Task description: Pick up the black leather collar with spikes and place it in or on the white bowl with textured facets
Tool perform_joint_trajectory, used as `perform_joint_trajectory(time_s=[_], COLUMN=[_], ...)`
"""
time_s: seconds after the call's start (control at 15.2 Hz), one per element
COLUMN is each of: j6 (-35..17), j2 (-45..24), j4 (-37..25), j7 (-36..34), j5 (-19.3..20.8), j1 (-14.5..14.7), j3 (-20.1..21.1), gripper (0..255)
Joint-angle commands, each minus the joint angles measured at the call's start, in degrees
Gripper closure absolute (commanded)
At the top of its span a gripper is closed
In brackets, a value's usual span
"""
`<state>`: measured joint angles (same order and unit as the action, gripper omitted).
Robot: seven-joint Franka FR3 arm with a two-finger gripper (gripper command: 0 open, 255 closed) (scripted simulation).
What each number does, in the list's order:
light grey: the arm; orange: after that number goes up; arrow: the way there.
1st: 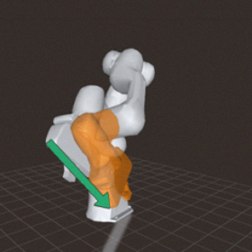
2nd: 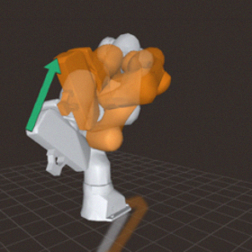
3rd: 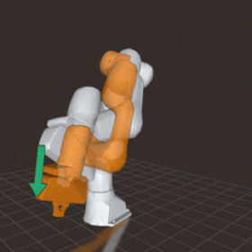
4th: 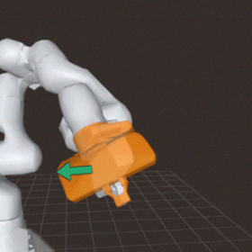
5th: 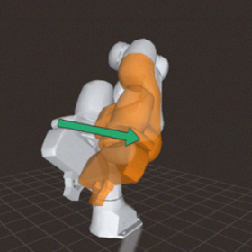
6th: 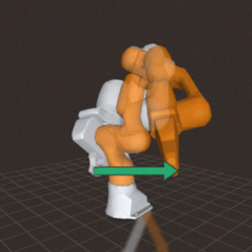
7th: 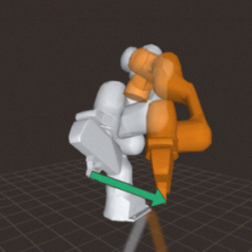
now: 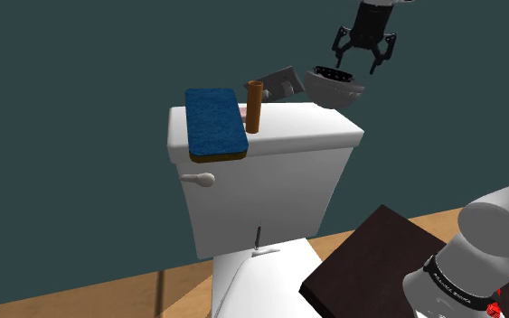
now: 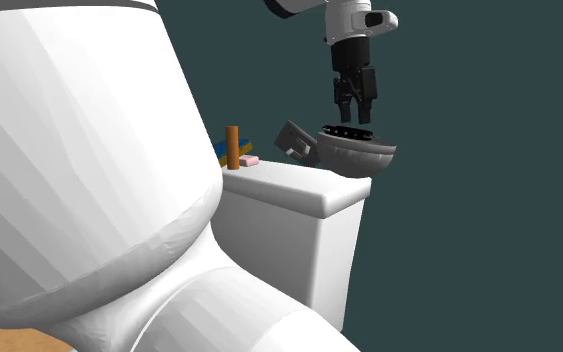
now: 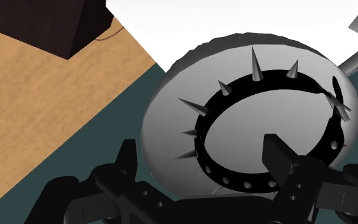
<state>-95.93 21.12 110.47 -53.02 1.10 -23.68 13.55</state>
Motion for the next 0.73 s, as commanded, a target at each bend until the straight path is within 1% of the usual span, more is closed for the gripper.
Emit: perform_joint_trajectory(time_s=[0.0, 0.13, 0.66], j6=[3.0, 6.5, 6.5], j2=[-0.5, -1.3, -1.3], j4=[-3.5, -7.8, -7.8], j7=[-0.2, -0.3, -0.3], j5=[0.1, 0.2, 0.2], j1=[0.0, 0.0, 0.0], j3=[0.2, 0.4, 0.4], gripper=[0, 0, 0])
